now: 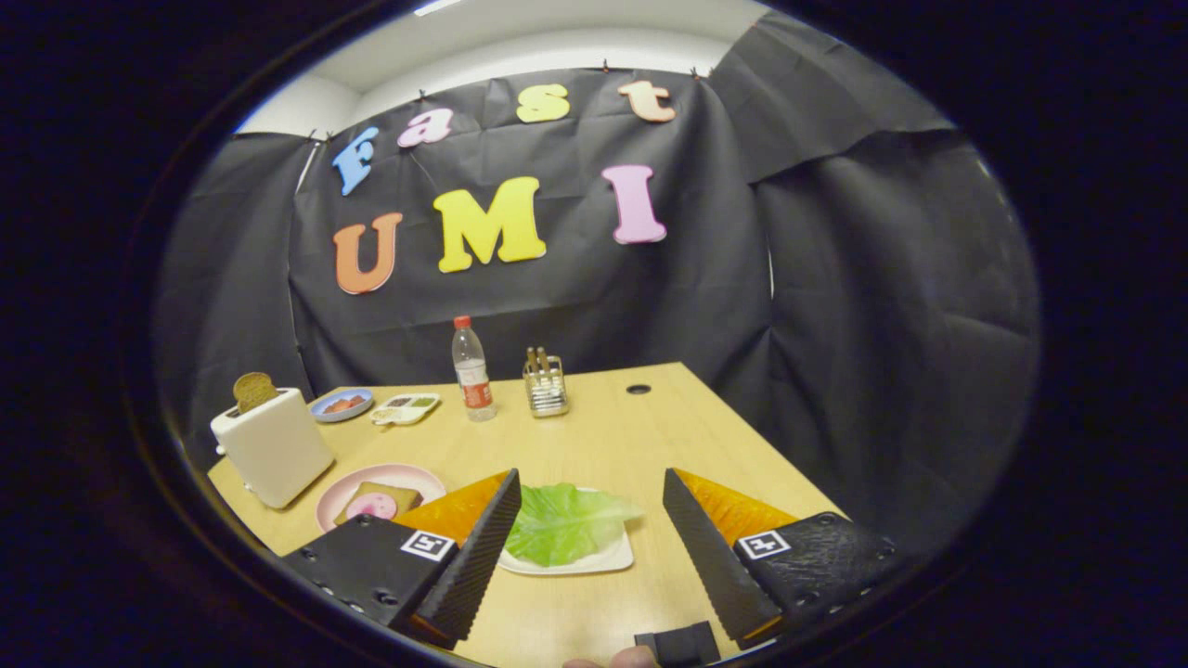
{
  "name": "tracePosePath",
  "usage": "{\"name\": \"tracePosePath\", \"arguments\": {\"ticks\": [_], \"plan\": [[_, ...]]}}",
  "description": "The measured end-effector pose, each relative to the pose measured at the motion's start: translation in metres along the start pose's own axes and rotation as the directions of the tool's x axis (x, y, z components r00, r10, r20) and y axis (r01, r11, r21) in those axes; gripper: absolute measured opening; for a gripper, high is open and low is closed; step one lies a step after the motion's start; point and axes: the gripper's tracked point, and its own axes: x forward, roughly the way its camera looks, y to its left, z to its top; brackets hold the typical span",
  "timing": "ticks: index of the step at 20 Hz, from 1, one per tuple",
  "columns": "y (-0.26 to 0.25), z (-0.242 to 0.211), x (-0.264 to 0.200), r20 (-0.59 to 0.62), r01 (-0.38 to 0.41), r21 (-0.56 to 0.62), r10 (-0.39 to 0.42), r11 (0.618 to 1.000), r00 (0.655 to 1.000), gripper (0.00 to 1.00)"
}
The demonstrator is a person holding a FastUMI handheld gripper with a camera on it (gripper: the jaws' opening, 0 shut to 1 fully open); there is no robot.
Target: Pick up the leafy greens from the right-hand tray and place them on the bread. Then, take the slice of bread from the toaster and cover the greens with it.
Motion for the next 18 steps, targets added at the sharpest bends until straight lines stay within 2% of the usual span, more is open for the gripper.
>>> {"name": "tracePosePath", "arguments": {"ticks": [5,9,12,14,15,18], "plan": [[-0.009,-0.029,0.054,-0.228,-0.007,0.249,0.066,0.969,0.971,0.96],[-0.020,-0.048,0.085,-0.308,0.051,0.328,0.056,0.943,0.950,0.96],[-0.018,-0.059,0.102,-0.360,0.086,0.410,0.074,0.908,0.930,0.95],[-0.017,-0.067,0.106,-0.383,0.100,0.456,0.094,0.884,0.919,0.88],[-0.018,-0.071,0.109,-0.390,0.108,0.462,0.093,0.880,0.916,0.88],[-0.023,-0.072,0.123,-0.385,0.117,0.474,0.086,0.873,0.919,0.72]]}}
